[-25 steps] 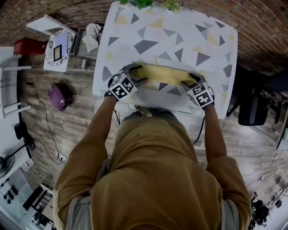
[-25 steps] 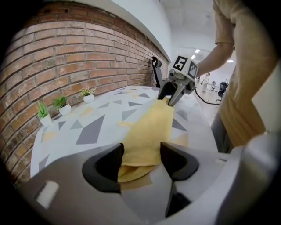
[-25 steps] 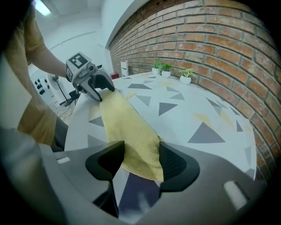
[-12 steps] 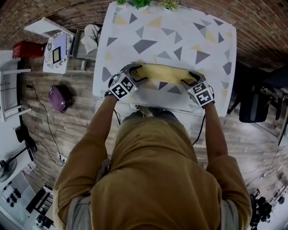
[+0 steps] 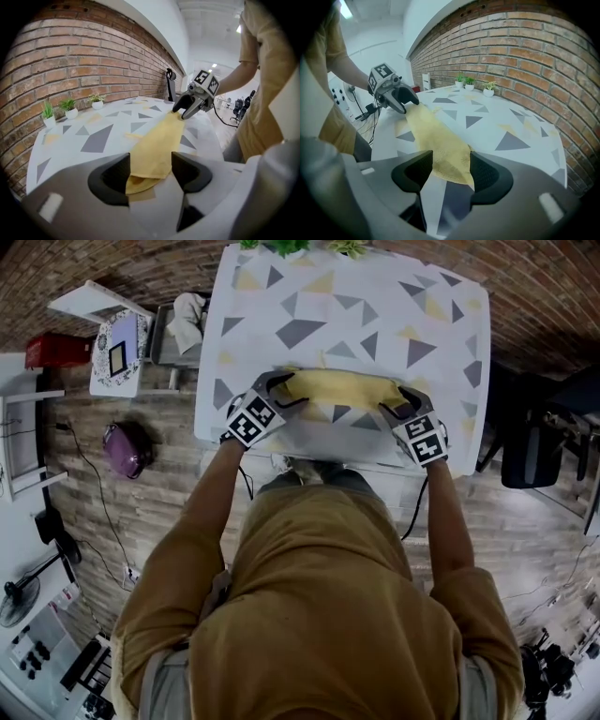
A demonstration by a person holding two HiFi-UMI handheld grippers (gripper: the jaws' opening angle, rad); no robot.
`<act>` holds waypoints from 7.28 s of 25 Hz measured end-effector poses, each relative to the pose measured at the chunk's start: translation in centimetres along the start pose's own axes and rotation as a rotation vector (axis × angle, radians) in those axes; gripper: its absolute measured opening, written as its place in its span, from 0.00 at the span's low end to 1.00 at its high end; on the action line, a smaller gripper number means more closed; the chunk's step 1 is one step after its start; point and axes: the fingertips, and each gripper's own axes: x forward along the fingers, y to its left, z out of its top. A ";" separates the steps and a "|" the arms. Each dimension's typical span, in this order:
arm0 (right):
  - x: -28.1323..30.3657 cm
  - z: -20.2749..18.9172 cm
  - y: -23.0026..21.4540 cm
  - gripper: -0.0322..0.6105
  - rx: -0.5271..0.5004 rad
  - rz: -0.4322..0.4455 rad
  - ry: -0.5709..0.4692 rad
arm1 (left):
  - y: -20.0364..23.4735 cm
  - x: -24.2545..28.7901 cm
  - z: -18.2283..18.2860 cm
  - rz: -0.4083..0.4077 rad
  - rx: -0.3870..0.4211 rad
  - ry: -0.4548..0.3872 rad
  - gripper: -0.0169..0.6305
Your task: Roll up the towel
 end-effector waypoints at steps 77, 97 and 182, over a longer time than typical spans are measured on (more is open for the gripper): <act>-11.5 6.6 4.5 0.05 0.424 -0.301 -0.439 | 4.5 -16.5 4.4 0.377 -0.153 -0.342 0.12; -23.4 18.6 -3.0 0.05 0.289 -0.397 -0.748 | 7.2 -28.6 18.1 0.611 -0.015 -0.634 0.12; -37.0 18.1 3.1 0.05 0.182 -0.607 -0.877 | -1.7 -39.7 20.3 0.786 0.061 -0.807 0.12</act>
